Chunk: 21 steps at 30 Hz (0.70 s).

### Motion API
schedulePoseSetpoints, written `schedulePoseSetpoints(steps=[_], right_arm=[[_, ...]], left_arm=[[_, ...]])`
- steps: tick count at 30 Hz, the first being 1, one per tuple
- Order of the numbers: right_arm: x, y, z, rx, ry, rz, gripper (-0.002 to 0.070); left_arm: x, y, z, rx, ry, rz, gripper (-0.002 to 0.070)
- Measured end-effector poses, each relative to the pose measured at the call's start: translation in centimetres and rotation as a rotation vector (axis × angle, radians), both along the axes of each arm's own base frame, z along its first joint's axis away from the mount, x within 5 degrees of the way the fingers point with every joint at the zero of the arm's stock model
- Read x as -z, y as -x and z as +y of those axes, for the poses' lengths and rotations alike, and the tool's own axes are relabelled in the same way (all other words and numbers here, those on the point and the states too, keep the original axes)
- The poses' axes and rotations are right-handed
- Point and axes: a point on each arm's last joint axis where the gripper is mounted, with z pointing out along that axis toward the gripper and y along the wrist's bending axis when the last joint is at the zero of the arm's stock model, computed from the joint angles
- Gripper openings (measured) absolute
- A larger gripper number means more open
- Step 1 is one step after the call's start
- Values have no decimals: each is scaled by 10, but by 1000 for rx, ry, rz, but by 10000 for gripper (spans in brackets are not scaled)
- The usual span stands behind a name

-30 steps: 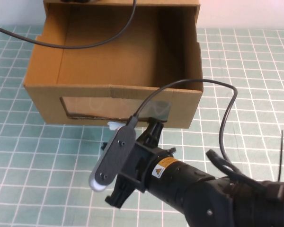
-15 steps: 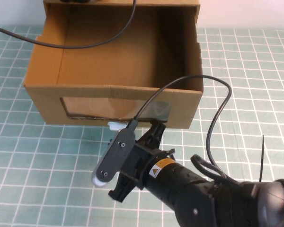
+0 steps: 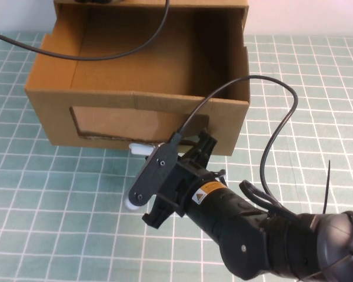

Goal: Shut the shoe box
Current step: Close the shoe box with your right arm

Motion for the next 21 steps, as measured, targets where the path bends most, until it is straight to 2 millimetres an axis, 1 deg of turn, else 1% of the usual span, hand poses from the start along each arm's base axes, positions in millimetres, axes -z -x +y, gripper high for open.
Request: schedulePoseSetpoints(steps=[5,15,21], right_arm=[[-4,-10,3,15,-15,-14,-14],[-8,-55,0,105,-40,-40,-14],[-5,-79,2,115,-28,-45,-14]], left_arm=[[0,0,0,0,0,0,-5],[0,0,0,5,-1,4,-5],[0,0,1,2,-1,4,-5]])
